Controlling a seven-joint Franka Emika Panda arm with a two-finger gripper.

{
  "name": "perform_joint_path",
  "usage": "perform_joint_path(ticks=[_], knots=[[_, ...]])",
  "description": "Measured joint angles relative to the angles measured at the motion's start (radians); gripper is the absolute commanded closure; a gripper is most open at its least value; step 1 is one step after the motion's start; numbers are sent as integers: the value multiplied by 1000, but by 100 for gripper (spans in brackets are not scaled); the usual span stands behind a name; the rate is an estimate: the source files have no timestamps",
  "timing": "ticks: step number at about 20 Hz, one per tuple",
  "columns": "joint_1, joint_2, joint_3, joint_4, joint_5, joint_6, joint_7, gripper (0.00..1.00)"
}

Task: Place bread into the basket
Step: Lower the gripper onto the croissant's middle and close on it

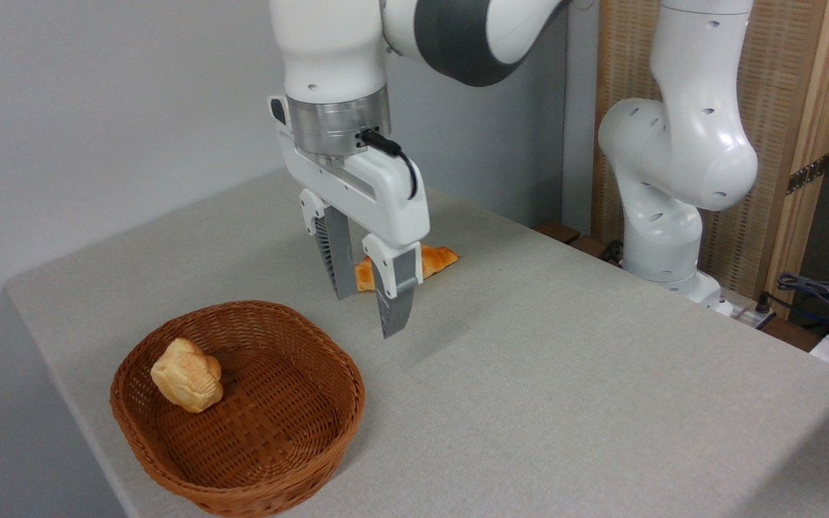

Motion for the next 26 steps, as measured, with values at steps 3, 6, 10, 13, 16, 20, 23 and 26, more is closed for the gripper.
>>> perform_joint_path(ticks=[3, 6, 10, 13, 16, 20, 23, 26], knots=[[-77, 4, -25, -29, -3, -4, 0, 0], [-186, 12, -31, -66, -4, -4, -4, 0], [-294, 14, -33, -83, -4, -34, -6, 0], [-353, 14, -33, -87, -5, -105, -8, 0], [-382, 15, -33, -115, -22, -124, -8, 0], [-408, 16, -34, -158, -26, -124, -8, 0], [-429, 22, -39, -172, -26, -124, -8, 0], [-455, 38, -40, -179, -26, -122, -8, 0]])
